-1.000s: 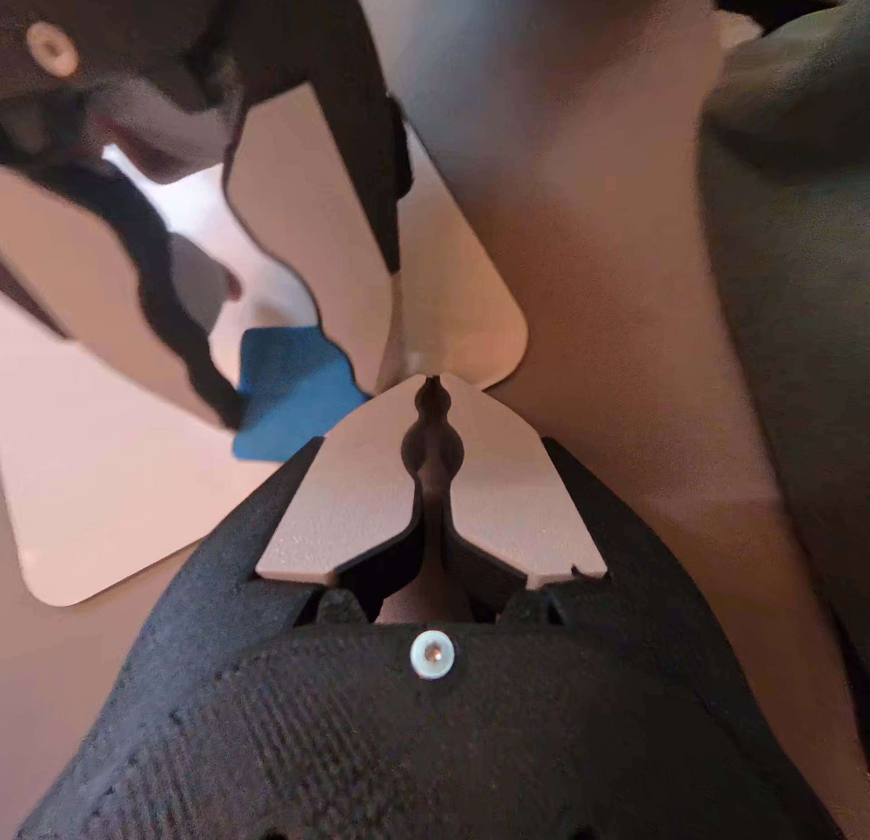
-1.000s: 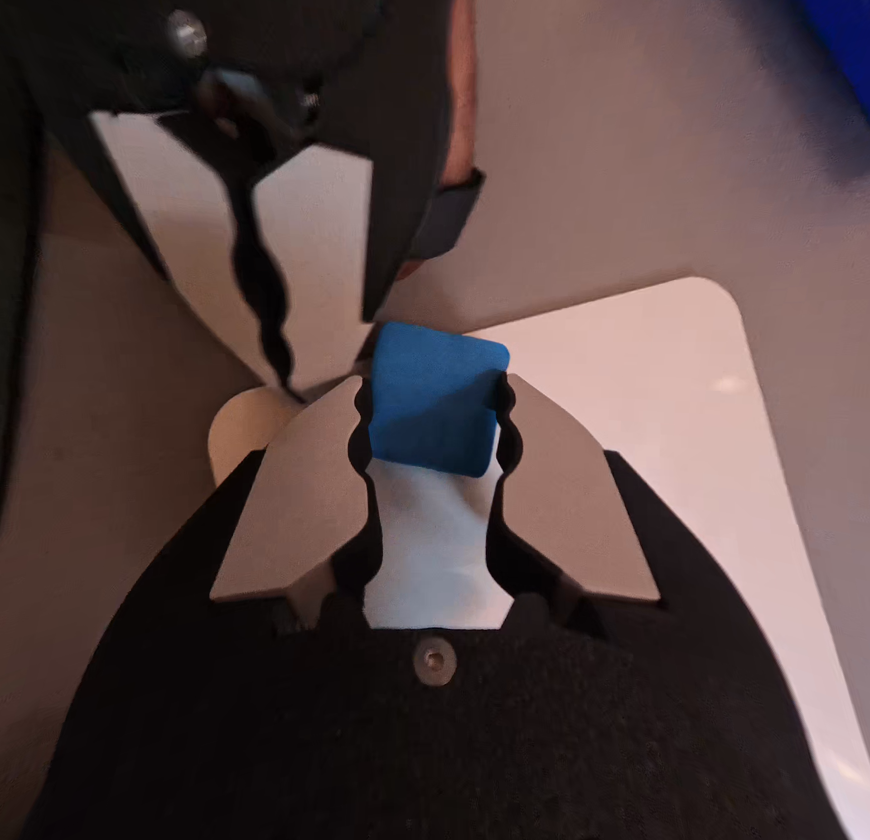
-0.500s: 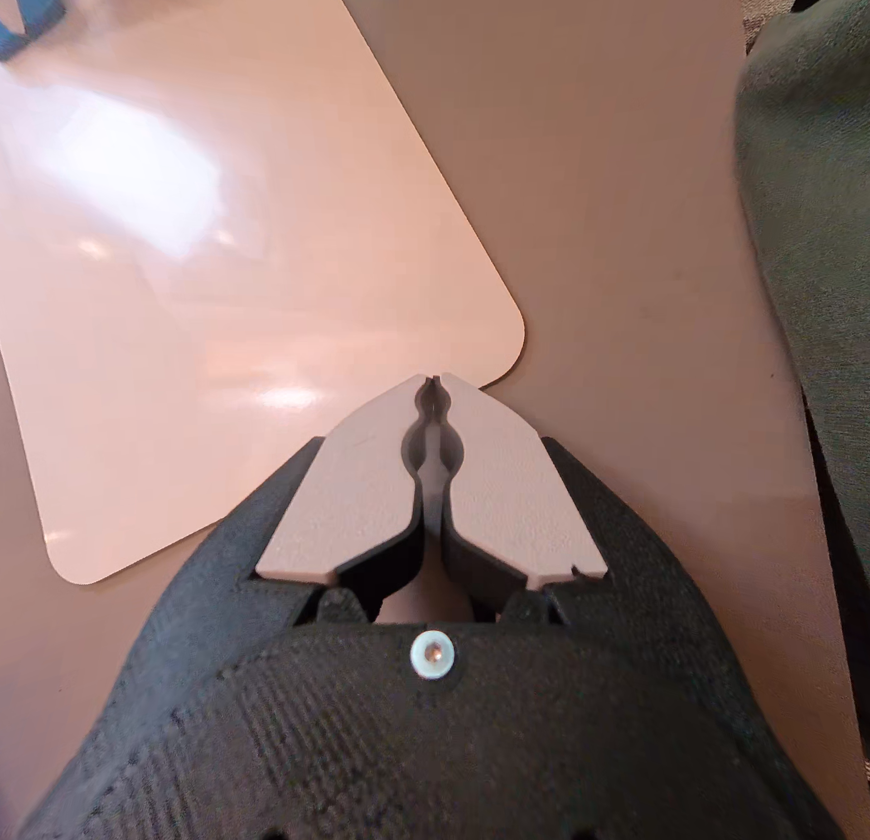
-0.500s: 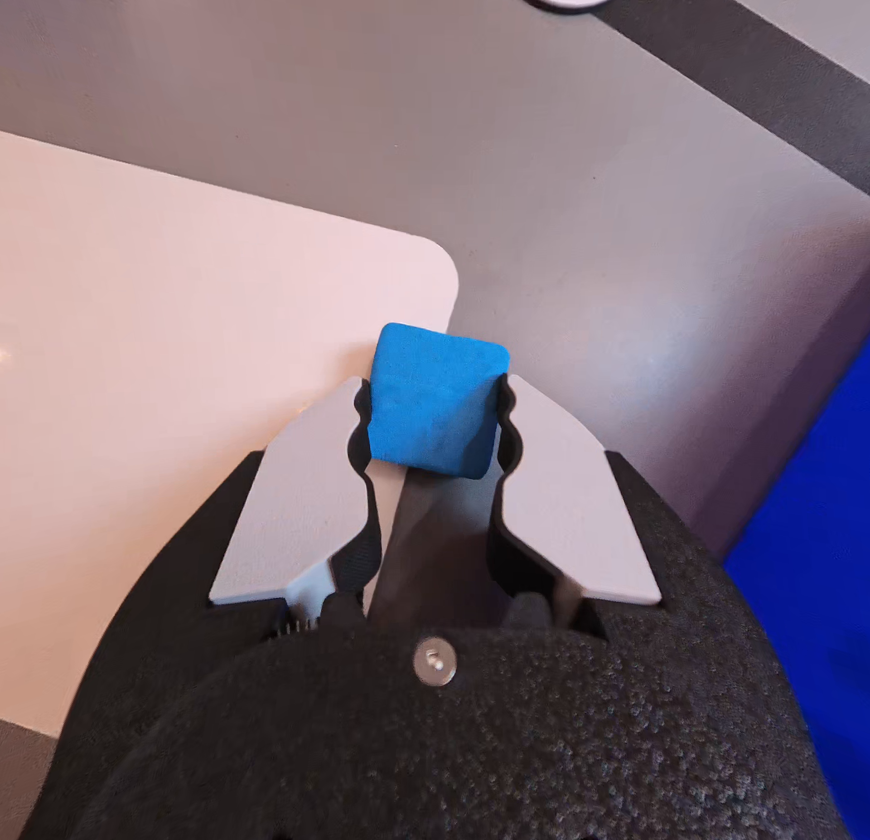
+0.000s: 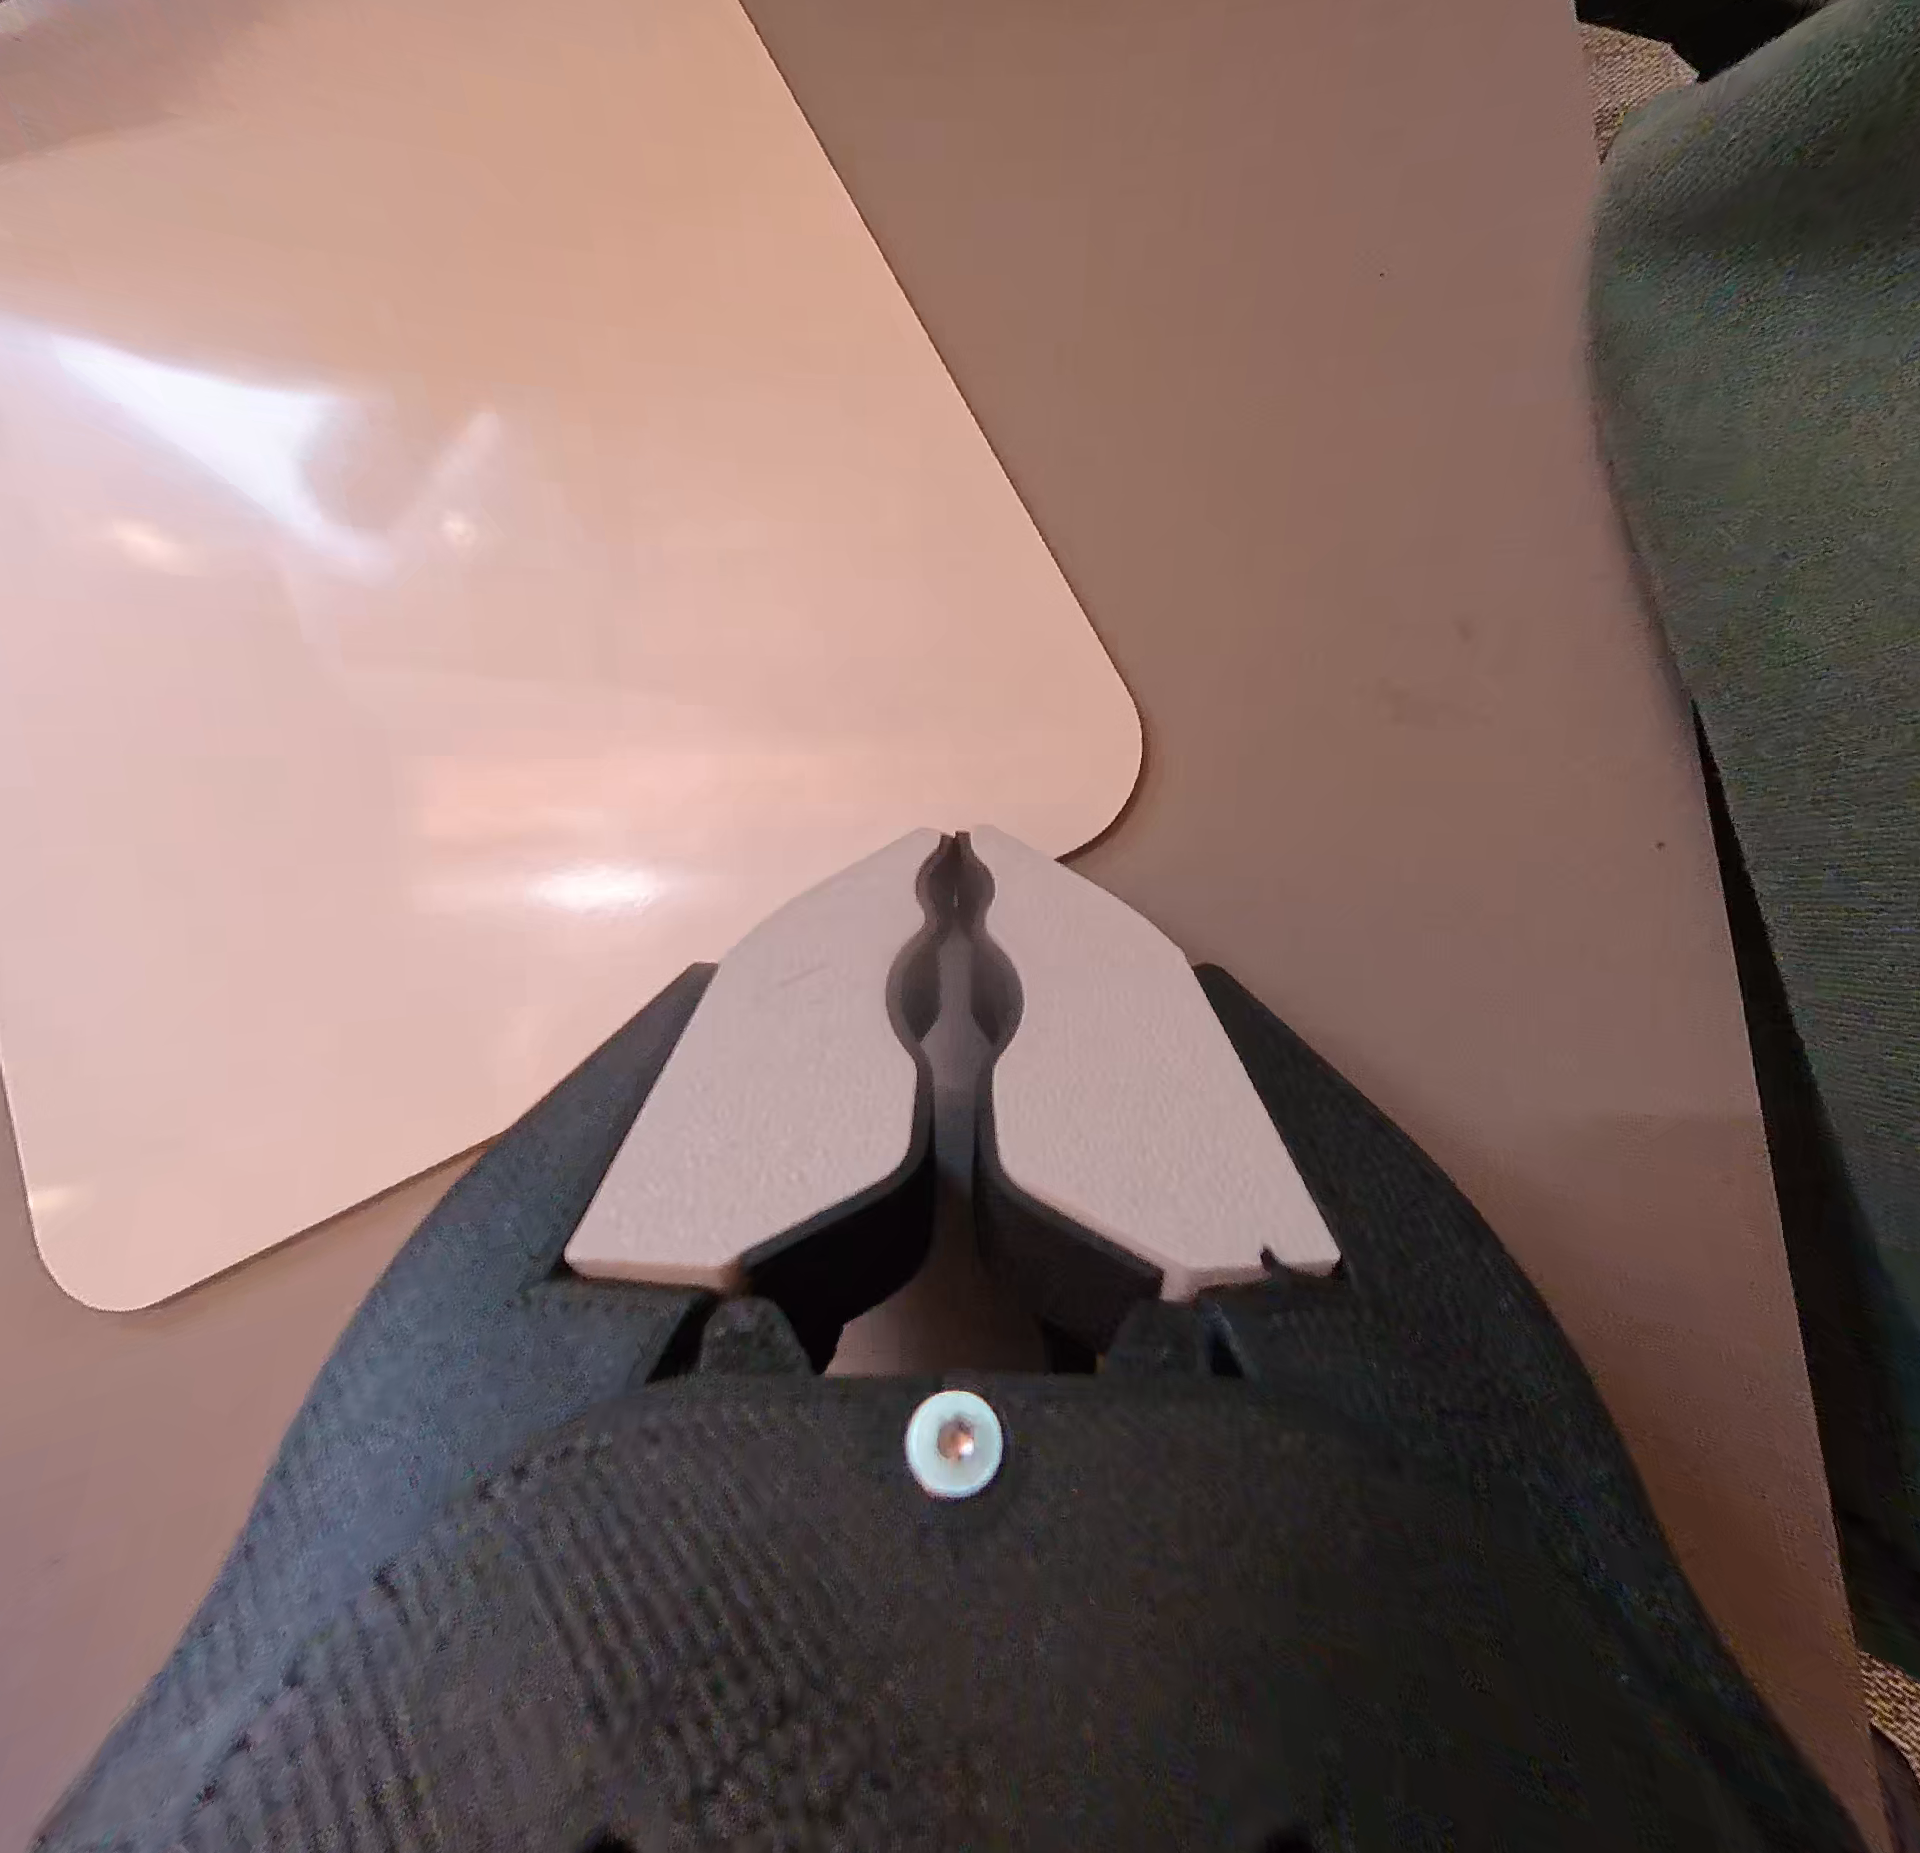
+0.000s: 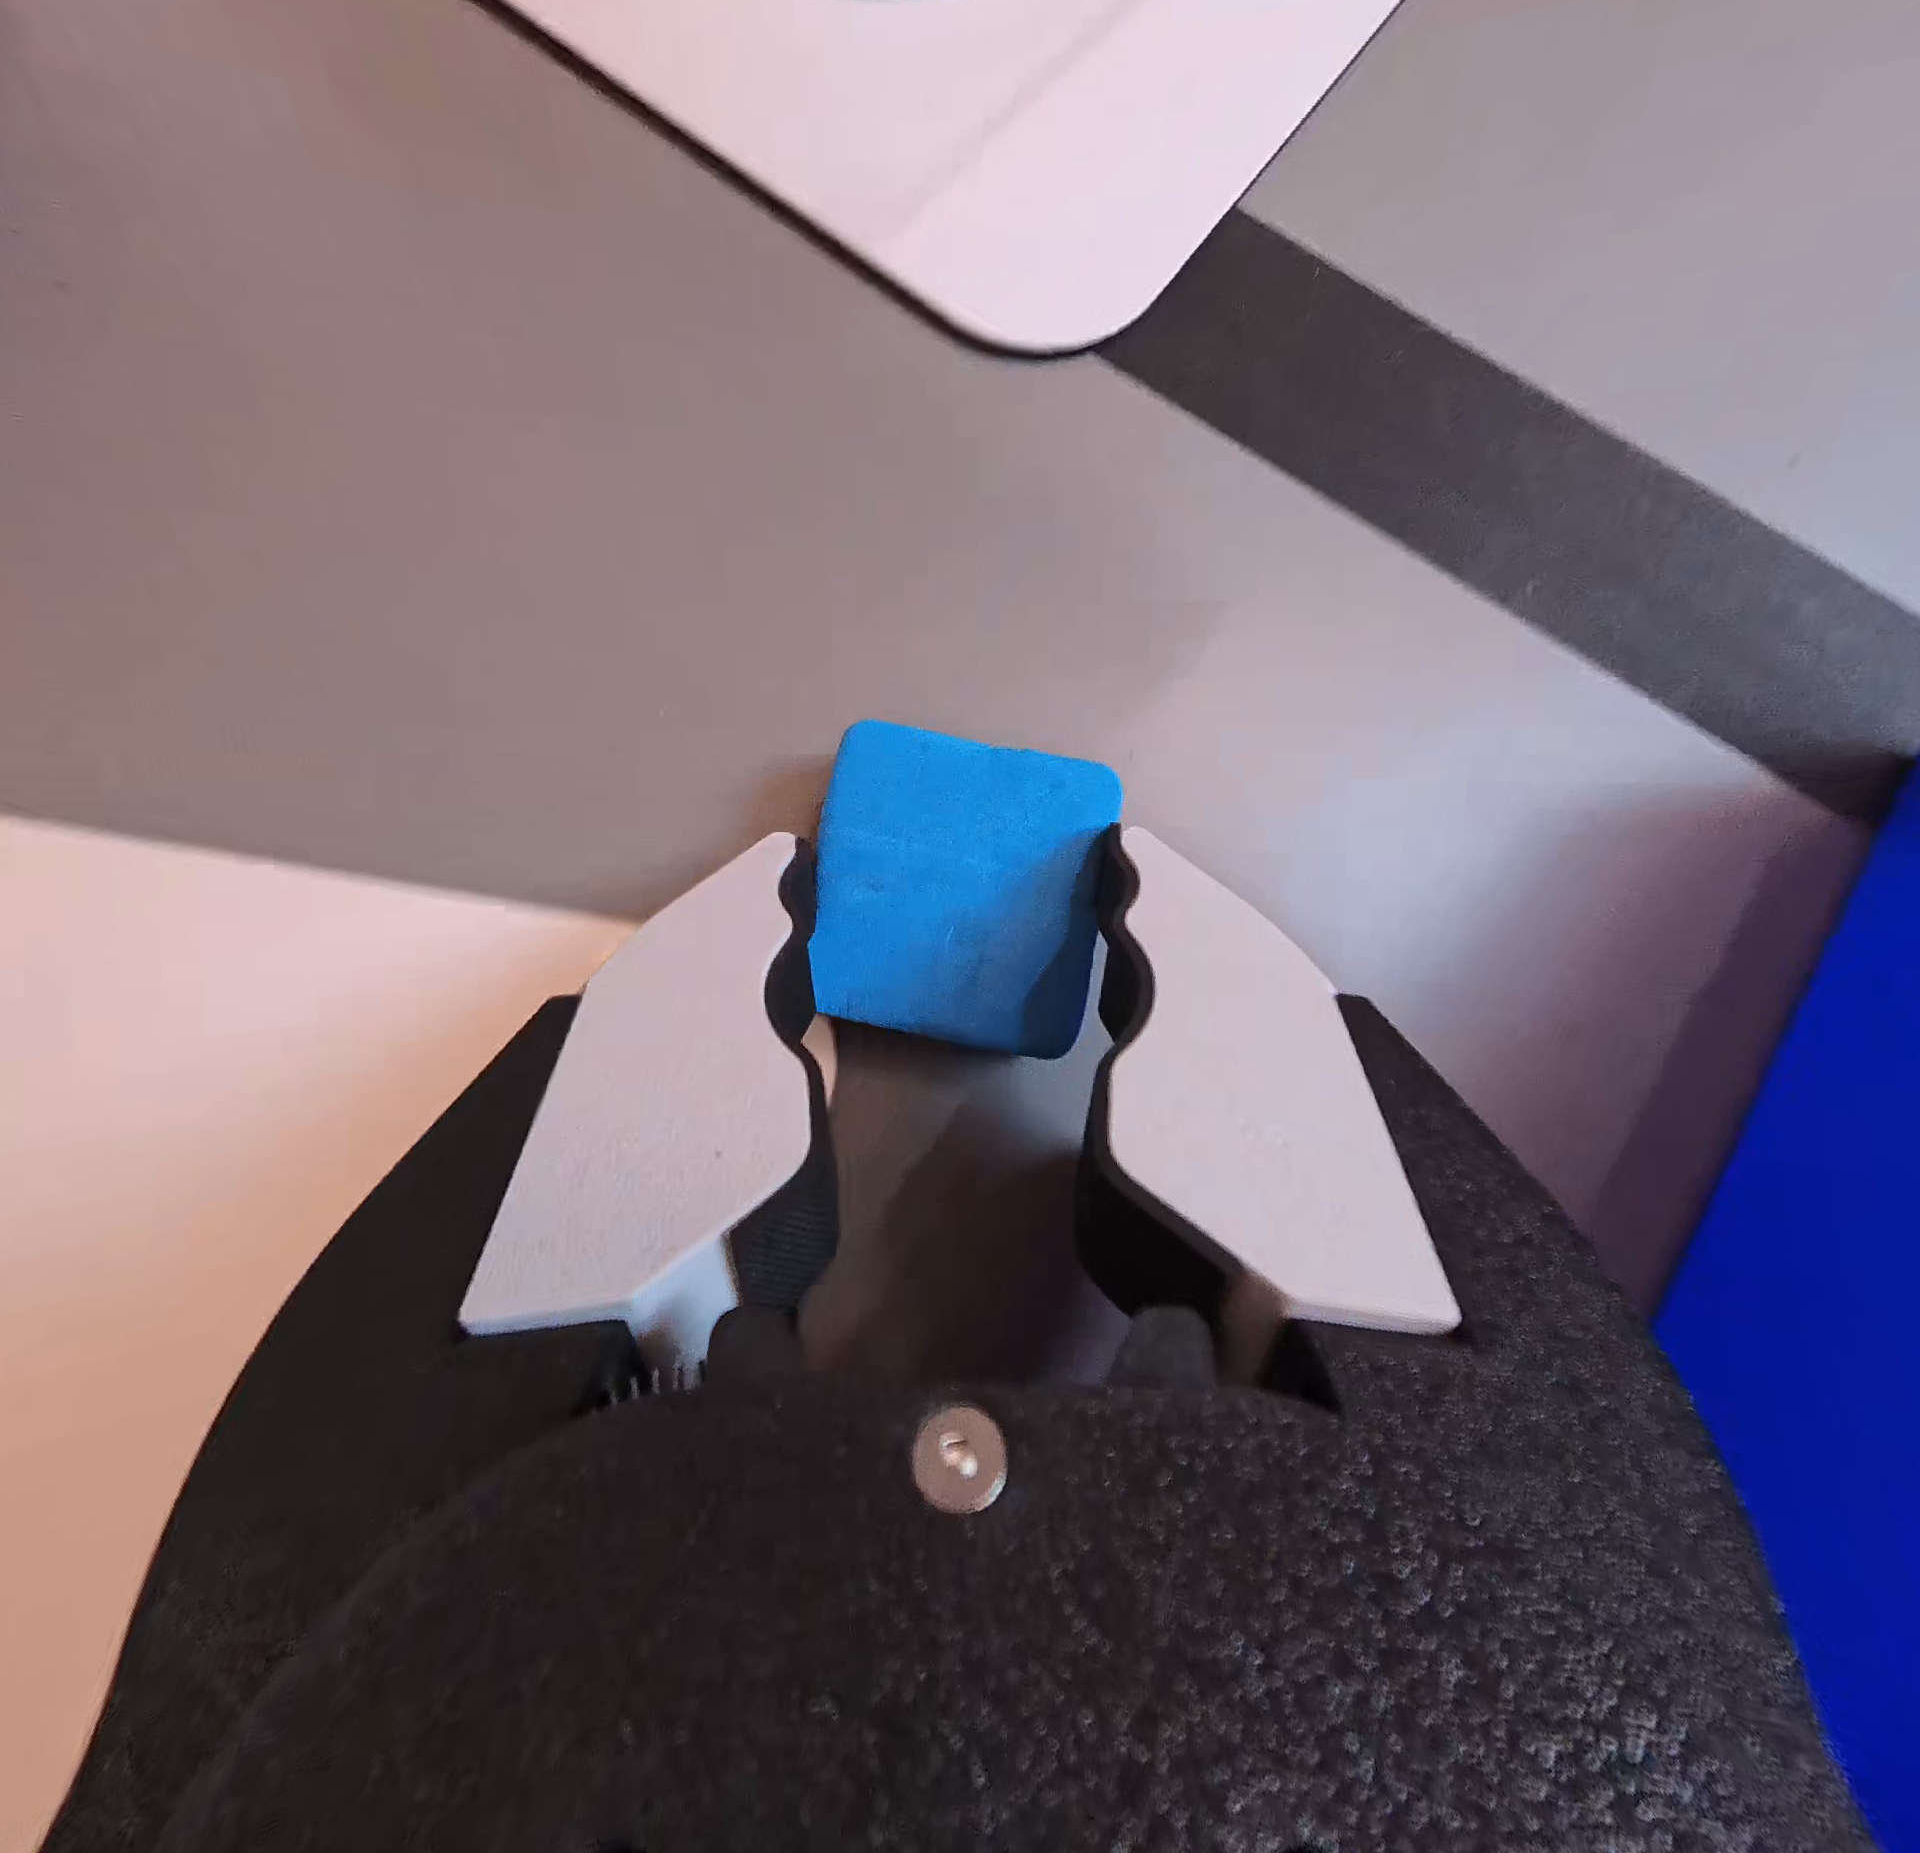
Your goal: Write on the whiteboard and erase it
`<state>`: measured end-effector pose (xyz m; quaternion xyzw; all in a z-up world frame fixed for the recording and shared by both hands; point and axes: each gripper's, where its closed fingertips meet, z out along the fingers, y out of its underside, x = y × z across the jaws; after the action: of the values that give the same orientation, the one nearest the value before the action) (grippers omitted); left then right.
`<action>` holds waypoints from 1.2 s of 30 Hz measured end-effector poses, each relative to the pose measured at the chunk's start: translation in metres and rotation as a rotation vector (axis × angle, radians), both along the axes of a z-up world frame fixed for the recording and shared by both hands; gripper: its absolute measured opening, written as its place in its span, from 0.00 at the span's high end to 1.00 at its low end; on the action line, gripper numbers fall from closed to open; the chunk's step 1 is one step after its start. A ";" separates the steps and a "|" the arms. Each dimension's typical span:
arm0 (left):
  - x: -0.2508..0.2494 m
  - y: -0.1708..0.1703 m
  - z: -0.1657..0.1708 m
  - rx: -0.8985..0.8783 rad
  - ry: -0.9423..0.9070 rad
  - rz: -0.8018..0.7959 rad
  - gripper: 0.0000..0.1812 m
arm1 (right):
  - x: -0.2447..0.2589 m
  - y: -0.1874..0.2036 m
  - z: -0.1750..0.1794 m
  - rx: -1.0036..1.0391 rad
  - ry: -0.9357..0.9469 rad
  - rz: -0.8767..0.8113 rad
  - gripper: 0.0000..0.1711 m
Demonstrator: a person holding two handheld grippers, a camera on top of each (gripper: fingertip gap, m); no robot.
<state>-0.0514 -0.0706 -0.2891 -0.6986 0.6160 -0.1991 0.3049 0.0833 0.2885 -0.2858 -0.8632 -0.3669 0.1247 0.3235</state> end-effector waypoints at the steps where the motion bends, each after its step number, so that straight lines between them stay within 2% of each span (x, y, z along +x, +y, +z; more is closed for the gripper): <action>1: 0.000 0.000 0.000 -0.002 -0.002 0.000 1.00 | -0.004 0.008 -0.001 0.000 -0.007 -0.002 0.69; 2: 0.000 0.000 0.000 -0.004 -0.006 0.001 1.00 | -0.008 0.016 -0.002 0.005 -0.002 -0.009 0.67; 4: -0.001 0.000 0.000 -0.007 -0.011 0.003 1.00 | -0.014 0.029 0.003 0.045 0.038 -0.028 0.52; 6: -0.001 0.002 0.000 0.001 -0.014 0.008 1.00 | -0.021 0.029 0.024 0.124 0.121 -0.015 0.48; 11: -0.001 0.002 0.000 0.005 -0.026 0.002 1.00 | -0.011 0.015 0.098 0.322 0.273 -0.023 0.50; 17: -0.001 0.003 0.000 0.016 -0.029 0.002 1.00 | -0.002 0.003 0.102 0.331 0.236 0.001 0.52; 22: -0.006 0.012 0.002 0.067 -0.031 0.021 1.00 | 0.025 -0.013 0.161 0.416 0.266 -0.032 0.55; 24: -0.005 0.016 0.011 0.071 -0.095 0.037 1.00 | 0.048 -0.017 0.184 0.445 0.303 -0.070 0.58; 25: -0.003 0.018 0.018 0.068 -0.142 0.050 1.00 | 0.061 -0.019 0.192 0.458 0.320 -0.092 0.64; 26: -0.003 0.021 0.026 0.068 -0.189 0.067 1.00 | 0.075 -0.020 0.198 0.473 0.329 -0.113 0.75; 27: -0.004 0.025 0.033 0.075 -0.228 0.086 1.00 | 0.089 -0.021 0.202 0.494 0.335 -0.129 0.94; 28: -0.006 0.029 0.039 0.089 -0.259 0.108 1.00 | 0.101 -0.022 0.208 0.521 0.349 -0.141 1.00; 30: -0.013 0.040 0.048 0.127 -0.300 0.155 1.00 | 0.119 -0.024 0.215 0.539 0.388 -0.161 1.00; 33: -0.024 0.054 0.057 0.168 -0.337 0.220 1.00 | 0.119 -0.034 0.228 0.570 0.458 -0.098 1.00; 34: -0.027 0.057 0.058 0.176 -0.342 0.236 1.00 | 0.113 -0.037 0.227 0.565 0.450 -0.072 0.95; 36: -0.032 0.063 0.058 0.187 -0.341 0.261 1.00 | 0.095 -0.036 0.214 0.518 0.388 -0.054 0.78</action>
<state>-0.0835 -0.0074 -0.2312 -0.6973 0.4757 -0.2155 0.4910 0.1784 0.2520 -0.0715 -0.7217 -0.2950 0.1809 0.5995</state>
